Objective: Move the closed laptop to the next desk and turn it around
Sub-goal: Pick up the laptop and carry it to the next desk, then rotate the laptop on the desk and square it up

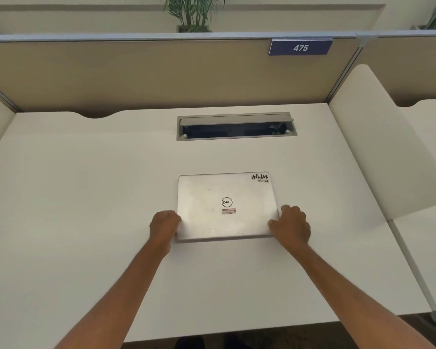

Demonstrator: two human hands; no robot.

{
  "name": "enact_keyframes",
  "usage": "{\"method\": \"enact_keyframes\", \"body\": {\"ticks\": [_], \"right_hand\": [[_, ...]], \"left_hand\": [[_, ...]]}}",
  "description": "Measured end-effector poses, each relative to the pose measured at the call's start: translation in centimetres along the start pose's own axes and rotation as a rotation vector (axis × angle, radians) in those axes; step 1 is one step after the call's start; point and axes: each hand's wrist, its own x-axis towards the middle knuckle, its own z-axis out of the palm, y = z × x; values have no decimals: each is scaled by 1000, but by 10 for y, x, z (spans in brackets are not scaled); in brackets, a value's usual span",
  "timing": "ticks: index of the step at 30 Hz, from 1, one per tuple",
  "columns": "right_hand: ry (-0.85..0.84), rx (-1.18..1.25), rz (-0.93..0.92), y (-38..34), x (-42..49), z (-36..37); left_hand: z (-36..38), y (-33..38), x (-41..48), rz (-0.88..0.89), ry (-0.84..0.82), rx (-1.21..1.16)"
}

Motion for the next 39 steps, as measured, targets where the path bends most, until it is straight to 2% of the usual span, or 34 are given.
{"method": "enact_keyframes", "body": {"ticks": [1, 2, 3, 6, 8, 11, 14, 17, 21, 27, 39], "right_hand": [[54, -43, -45, -7, -8, 2], [86, 22, -76, -14, -17, 5], [72, 185, -63, -23, -26, 8], [-194, 883, 217, -51, -49, 19], [-415, 1182, 461, -67, -65, 25], [-580, 1397, 722, -79, -78, 36], [-536, 1533, 794, -87, -82, 47], [-477, 1609, 806, -92, -80, 52], [-441, 1627, 847, -93, -77, 55], [-354, 1657, 903, -96, -72, 61], [-403, 1629, 875, -80, -68, 70]], "left_hand": [[4, 6, 0, 39, 27, 54], [9, 13, 0, 85, 65, 118], [14, 22, 0, 131, 94, 173], [32, 48, 5, 308, 33, 277], [44, 64, 11, 429, -42, 405], [61, 82, 20, 551, -134, 629], [72, 95, 32, 612, -209, 831], [80, 103, 43, 659, -222, 1020], [90, 114, 54, 657, -224, 1108], [105, 121, 65, 631, -213, 1092], [113, 127, 72, 600, -209, 1057]]}}
